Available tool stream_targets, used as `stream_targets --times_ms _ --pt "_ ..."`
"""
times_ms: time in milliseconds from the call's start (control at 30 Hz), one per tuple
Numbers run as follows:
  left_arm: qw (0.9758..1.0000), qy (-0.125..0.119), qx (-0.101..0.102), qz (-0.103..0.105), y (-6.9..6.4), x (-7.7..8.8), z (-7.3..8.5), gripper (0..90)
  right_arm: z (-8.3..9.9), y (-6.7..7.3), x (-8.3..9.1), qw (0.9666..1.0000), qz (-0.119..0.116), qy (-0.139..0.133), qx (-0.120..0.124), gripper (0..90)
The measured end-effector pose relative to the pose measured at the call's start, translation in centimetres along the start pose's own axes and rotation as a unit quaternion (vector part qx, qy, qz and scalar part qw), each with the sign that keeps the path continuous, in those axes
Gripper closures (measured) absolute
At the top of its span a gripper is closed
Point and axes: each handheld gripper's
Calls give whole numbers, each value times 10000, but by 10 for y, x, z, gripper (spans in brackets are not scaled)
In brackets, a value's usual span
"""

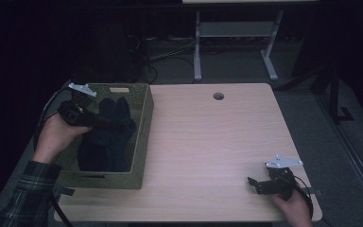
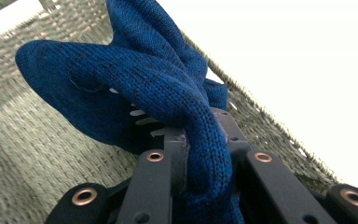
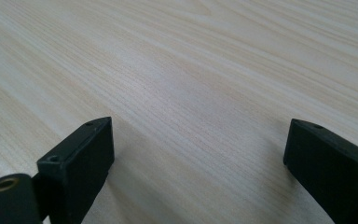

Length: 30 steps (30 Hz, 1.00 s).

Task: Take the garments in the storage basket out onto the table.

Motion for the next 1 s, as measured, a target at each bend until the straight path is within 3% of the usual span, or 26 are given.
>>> stream_targets --times_ms 500,1000 --pt "9996 -219 -154 -43 -5 28 -26 786 0 0 0 10000 4 -1 1 82" --pt "9985 -370 -396 -63 -23 51 -59 790 0 0 0 10000 4 4 -7 82"
Point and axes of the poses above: each handheld gripper's, and its own axes: x roughly backward along the jaws, z roughly out of its underside, y roughly to its left, and after that the axes turned 5 degrees about z, right-handed
